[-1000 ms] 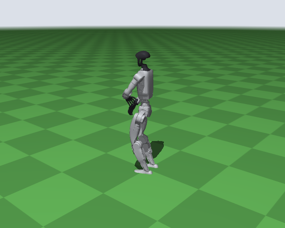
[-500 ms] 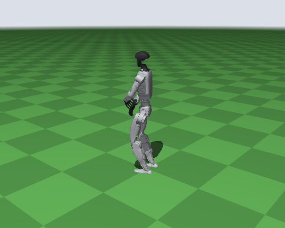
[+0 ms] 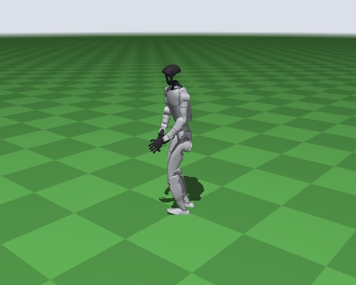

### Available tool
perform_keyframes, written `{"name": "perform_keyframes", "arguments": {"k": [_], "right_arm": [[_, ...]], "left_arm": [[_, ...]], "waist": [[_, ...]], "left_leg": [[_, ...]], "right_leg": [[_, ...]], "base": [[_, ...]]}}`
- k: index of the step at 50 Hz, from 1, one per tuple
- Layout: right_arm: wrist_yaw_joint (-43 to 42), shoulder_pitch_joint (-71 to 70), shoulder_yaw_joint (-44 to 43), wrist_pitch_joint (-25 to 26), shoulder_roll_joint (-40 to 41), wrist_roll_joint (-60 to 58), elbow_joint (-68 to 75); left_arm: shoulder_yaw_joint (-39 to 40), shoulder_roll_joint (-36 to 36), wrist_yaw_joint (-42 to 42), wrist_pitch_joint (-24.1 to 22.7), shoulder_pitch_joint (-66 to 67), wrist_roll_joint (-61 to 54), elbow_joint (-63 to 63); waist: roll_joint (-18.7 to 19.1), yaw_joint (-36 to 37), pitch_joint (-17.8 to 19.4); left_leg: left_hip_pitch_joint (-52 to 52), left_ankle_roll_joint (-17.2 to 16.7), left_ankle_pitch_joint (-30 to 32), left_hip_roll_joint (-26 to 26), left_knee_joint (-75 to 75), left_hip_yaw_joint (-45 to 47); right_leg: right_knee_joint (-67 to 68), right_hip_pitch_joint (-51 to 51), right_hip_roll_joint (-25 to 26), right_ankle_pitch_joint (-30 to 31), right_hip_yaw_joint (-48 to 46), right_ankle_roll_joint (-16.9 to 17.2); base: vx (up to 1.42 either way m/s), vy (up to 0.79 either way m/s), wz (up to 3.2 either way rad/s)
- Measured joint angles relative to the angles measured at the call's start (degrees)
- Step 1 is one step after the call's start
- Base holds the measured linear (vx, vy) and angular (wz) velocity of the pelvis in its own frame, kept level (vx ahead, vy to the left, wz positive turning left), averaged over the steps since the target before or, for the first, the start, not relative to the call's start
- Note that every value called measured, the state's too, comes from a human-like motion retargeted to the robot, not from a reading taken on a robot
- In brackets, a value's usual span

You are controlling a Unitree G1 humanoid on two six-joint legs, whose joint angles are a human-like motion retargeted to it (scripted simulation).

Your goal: Sport exercise

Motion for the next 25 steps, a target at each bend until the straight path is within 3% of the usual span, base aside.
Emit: {"name": "perform_keyframes", "arguments": {"k": [8, 14, 19, 25], "right_arm": [[-5.0, -0.3, -6.5, 0.3, -2.2, 0.1, -1.0], [-6.9, 0.5, -10.4, 0.3, -2.5, 1.2, -3.0], [-8.4, 1.4, -12.3, 0.5, -1.5, 2.9, -4.4], [-10.7, 2.9, -12.4, 1.2, 0.2, 5.6, -4.5]], "left_arm": [[11.9, 2.8, 6.9, 3.4, 4.9, 0.0, 0.9], [17.6, 5.4, 8.7, 6.3, 9.5, 1.7, 2.9], [19.7, 7.0, 9.1, 8.3, 13.4, 4.6, 3.9], [19.2, 7.6, 9.3, 9.7, 17.6, 8.8, 3.6]], "waist": [[0.7, 1.8, -3.6], [1.6, 1.4, -8.4], [2.9, -0.1, -12.7], [4.2, -0.7, -16.0]], "left_leg": [[-2.7, 2.7, -6.5, 10.0, 2.7, 19.2], [0.6, 2.5, -8.7, 20.9, 5.6, 36.3], [3.8, 0.7, -6.7, 28.0, 6.8, 47.0], [5.0, -2.1, -4.0, 31.1, 5.9, 49.5]], "right_leg": [[-2.0, -3.1, -5.7, 0.4, -19.5, 0.6], [-7.0, -2.4, -5.9, 2.0, -35.9, 0.5], [-15.9, -0.7, -1.3, 5.3, -48.5, 0.0], [-31.5, 1.8, 7.6, 13.1, -60.3, -0.3]], "base": [[-0.21, -0.05, 2.08], [-0.22, -0.04, 2.03], [-0.18, -0.03, 1.86], [-0.11, 0.03, 1.47]]}}
